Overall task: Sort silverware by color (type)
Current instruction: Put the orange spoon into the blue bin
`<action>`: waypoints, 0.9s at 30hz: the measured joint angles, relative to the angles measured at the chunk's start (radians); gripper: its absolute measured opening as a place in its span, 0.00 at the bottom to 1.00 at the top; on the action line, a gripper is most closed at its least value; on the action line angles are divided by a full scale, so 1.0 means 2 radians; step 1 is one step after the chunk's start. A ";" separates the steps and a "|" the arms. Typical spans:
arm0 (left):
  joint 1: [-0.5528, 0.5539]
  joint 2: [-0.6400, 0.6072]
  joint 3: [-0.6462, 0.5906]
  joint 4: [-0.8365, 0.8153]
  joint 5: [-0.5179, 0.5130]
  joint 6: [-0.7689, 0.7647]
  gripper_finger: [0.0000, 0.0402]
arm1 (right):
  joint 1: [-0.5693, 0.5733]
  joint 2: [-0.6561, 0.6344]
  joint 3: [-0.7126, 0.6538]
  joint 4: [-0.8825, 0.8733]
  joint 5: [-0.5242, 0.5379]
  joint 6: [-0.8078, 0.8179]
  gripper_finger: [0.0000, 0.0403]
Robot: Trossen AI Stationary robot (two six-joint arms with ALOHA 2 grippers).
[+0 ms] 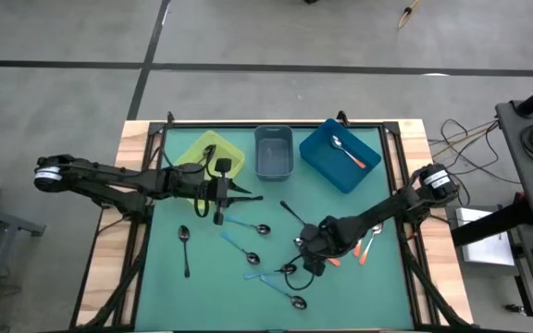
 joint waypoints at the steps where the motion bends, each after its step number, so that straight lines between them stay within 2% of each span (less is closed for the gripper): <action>1: 0.000 0.000 0.000 0.000 0.000 0.000 0.10 | 0.000 -0.001 -0.005 0.007 0.000 0.000 0.44; 15: 0.000 0.000 0.000 0.000 0.000 0.000 0.10 | 0.001 -0.002 -0.020 0.022 0.021 0.000 0.41; 18: 0.000 0.000 0.000 0.000 0.000 0.000 0.10 | 0.001 -0.002 -0.021 0.021 0.023 0.000 0.35; 27: 0.000 0.000 0.000 0.000 0.000 0.000 0.10 | -0.001 -0.001 -0.021 0.030 0.009 -0.008 0.05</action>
